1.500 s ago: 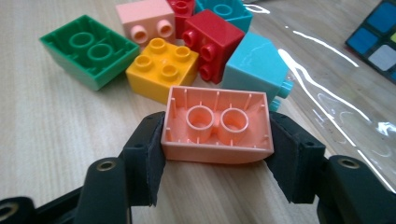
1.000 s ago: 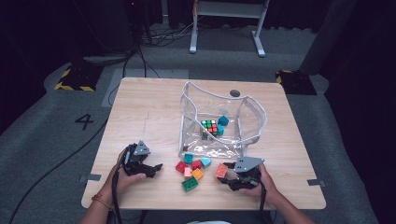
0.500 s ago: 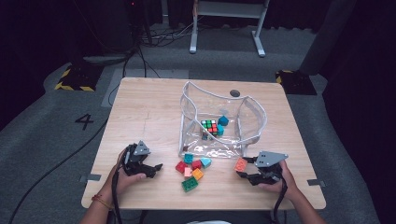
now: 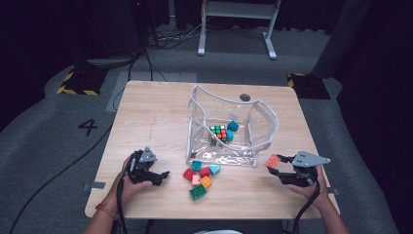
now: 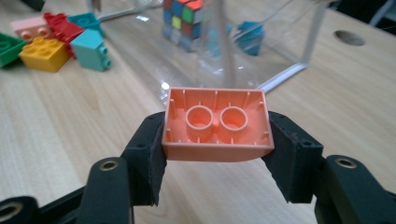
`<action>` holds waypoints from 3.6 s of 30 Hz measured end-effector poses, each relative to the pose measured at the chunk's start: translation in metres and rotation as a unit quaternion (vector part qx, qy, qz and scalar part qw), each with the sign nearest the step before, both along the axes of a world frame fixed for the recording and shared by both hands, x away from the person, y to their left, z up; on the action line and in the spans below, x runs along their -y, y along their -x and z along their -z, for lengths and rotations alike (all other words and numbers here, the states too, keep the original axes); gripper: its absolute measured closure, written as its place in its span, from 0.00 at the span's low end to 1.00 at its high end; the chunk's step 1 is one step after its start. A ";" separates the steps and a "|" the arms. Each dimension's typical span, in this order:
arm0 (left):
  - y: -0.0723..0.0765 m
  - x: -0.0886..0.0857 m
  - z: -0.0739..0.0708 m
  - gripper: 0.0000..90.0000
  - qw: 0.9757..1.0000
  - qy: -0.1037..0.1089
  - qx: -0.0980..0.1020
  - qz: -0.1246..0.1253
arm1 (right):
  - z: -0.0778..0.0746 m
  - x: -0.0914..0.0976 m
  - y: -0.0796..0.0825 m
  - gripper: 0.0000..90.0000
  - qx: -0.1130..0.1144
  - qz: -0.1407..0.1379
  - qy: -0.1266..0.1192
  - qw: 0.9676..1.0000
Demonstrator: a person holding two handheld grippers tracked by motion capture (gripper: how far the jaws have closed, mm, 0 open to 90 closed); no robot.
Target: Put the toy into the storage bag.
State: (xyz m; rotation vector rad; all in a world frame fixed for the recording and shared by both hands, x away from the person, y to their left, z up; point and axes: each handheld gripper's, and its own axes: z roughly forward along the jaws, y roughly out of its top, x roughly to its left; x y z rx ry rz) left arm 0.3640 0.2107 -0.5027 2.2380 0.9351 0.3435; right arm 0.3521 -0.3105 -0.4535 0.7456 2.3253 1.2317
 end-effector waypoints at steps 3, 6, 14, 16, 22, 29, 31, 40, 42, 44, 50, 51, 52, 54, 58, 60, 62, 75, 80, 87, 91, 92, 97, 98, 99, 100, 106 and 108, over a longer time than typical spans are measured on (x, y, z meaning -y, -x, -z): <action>0.000 0.000 0.000 0.13 1.000 -0.001 0.000 0.002 | -0.007 0.008 -0.003 0.48 0.007 0.018 -0.010 1.000; 0.000 0.000 0.000 0.13 1.000 -0.001 0.000 0.002 | -0.016 0.013 -0.007 0.48 0.020 0.027 -0.018 0.999; 0.000 0.000 0.000 0.13 1.000 0.001 -0.001 -0.001 | -0.047 0.027 -0.022 0.48 0.047 0.049 -0.043 0.997; 0.000 0.000 0.000 0.13 1.000 0.000 0.000 -0.002 | -0.056 0.029 -0.024 0.48 0.055 0.052 -0.049 0.996; 0.000 0.000 0.000 0.13 1.000 0.000 -0.001 -0.002 | -0.082 0.031 -0.033 0.48 0.073 0.049 -0.050 0.995; 0.000 0.000 0.000 0.13 1.000 0.001 0.000 -0.003 | -0.105 0.021 -0.049 0.48 0.089 0.039 -0.034 0.995; 0.000 0.000 0.000 0.13 1.000 0.000 0.000 -0.003 | -0.111 0.017 -0.053 0.48 0.092 0.039 -0.032 0.994; 0.000 0.000 0.000 0.13 1.000 0.000 -0.002 -0.001 | -0.134 -0.004 -0.070 0.48 0.083 -0.008 -0.048 0.995; 0.000 0.000 0.000 0.13 1.000 0.000 -0.001 -0.002 | -0.135 -0.012 -0.074 0.48 0.080 -0.016 -0.039 0.996; 0.000 0.000 0.000 0.13 1.000 0.001 -0.002 -0.002 | -0.136 -0.022 -0.077 0.48 0.076 -0.024 -0.036 0.996; 0.000 0.000 0.000 0.13 1.000 0.000 -0.001 -0.001 | -0.141 -0.046 -0.086 0.48 0.077 -0.053 0.005 0.996; 0.000 0.000 0.000 0.13 1.000 0.000 -0.001 -0.001 | -0.142 -0.050 -0.087 0.48 0.079 -0.057 0.010 0.995; 0.000 0.000 0.000 0.13 1.000 0.000 -0.001 -0.001 | -0.143 -0.054 -0.088 0.48 0.077 -0.066 0.015 0.995; 0.000 0.000 0.000 0.13 1.000 0.000 -0.001 -0.001 | -0.144 -0.064 -0.090 0.48 0.078 -0.079 0.029 0.993; 0.000 0.000 0.000 0.13 1.000 0.001 -0.002 -0.002 | -0.144 -0.082 -0.095 0.48 0.067 -0.097 0.062 0.991; 0.000 0.000 0.000 0.13 1.000 0.001 -0.002 -0.002 | -0.143 -0.090 -0.098 0.48 0.066 -0.104 0.072 0.990; 0.000 0.000 0.000 0.13 1.000 0.000 -0.001 -0.001 | -0.142 -0.096 -0.101 0.48 0.058 -0.103 0.090 0.989; 0.000 0.000 0.000 0.13 1.000 0.000 -0.001 -0.001 | -0.127 -0.132 -0.116 0.48 0.018 -0.139 0.169 0.976; 0.000 0.000 0.000 0.13 1.000 0.000 -0.001 -0.001 | -0.122 -0.141 -0.124 0.48 0.006 -0.144 0.218 0.965; 0.000 0.000 0.000 0.13 1.000 0.001 -0.002 -0.002 | -0.112 -0.146 -0.130 0.48 -0.031 -0.133 0.258 0.957; 0.000 0.000 0.000 0.13 1.000 0.001 -0.002 -0.002 | -0.109 -0.141 -0.134 0.48 -0.044 -0.125 0.280 0.951; 0.000 0.000 0.000 0.13 1.000 0.000 -0.001 -0.001 | -0.109 -0.139 -0.135 0.48 -0.042 -0.121 0.285 0.950; 0.000 0.000 0.000 0.13 1.000 0.000 -0.001 -0.001 | -0.104 -0.125 -0.140 0.48 -0.059 -0.097 0.315 0.942; 0.000 0.000 0.000 0.13 1.000 0.000 -0.001 -0.001 | -0.103 -0.122 -0.140 0.48 -0.061 -0.095 0.318 0.941; 0.000 0.000 0.000 0.13 1.000 0.000 -0.001 -0.001 | -0.103 -0.119 -0.141 0.48 -0.064 -0.092 0.323 0.940; 0.000 0.000 0.000 0.13 1.000 0.000 -0.001 -0.001 | -0.102 -0.117 -0.141 0.48 -0.064 -0.088 0.327 0.939; 0.000 0.000 0.000 0.13 1.000 0.001 -0.002 0.001 | -0.104 -0.110 -0.140 0.48 -0.063 -0.080 0.328 0.939; 0.000 0.000 0.000 0.13 1.000 0.000 -0.003 0.001 | -0.104 -0.111 -0.139 0.47 -0.064 -0.079 0.332 0.938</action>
